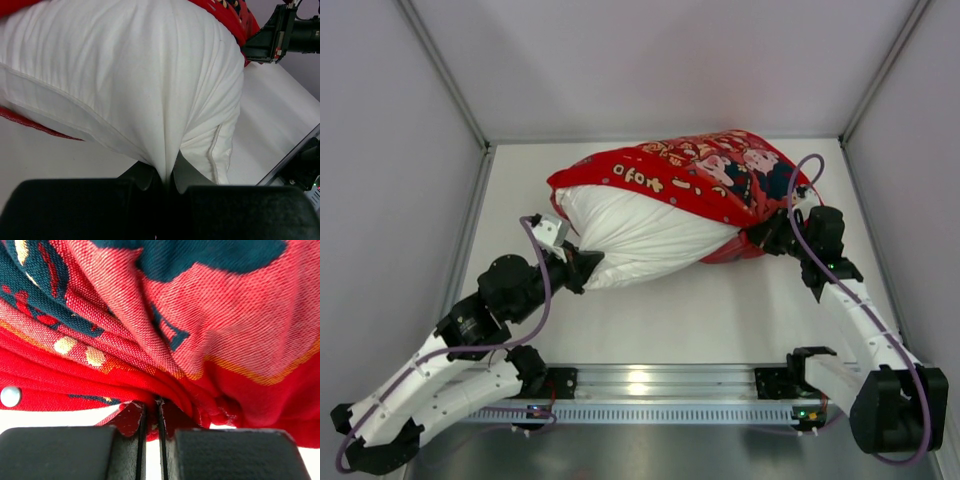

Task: Remove the pillowcase from the pillow

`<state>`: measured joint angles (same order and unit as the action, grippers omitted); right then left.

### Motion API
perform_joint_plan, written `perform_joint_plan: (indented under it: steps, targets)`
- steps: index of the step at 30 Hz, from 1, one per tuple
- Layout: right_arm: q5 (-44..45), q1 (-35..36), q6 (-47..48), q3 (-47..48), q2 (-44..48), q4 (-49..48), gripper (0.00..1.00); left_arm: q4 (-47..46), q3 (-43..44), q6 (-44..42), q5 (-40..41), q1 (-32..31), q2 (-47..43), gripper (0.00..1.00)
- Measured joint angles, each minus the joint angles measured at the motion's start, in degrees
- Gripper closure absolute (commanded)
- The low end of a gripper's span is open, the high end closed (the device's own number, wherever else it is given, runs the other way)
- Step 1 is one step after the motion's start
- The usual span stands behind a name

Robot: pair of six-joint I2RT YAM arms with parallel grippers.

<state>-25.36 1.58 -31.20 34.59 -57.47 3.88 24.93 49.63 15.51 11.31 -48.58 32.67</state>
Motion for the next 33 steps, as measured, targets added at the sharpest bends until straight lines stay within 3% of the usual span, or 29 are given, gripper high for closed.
perform_joint_plan:
  steps: [33]
  targets:
    - [-4.0,-0.7,-1.7,0.0,-0.9,0.0,1.00,3.9,0.0,-2.3,9.9,-2.7,-5.5,1.00]
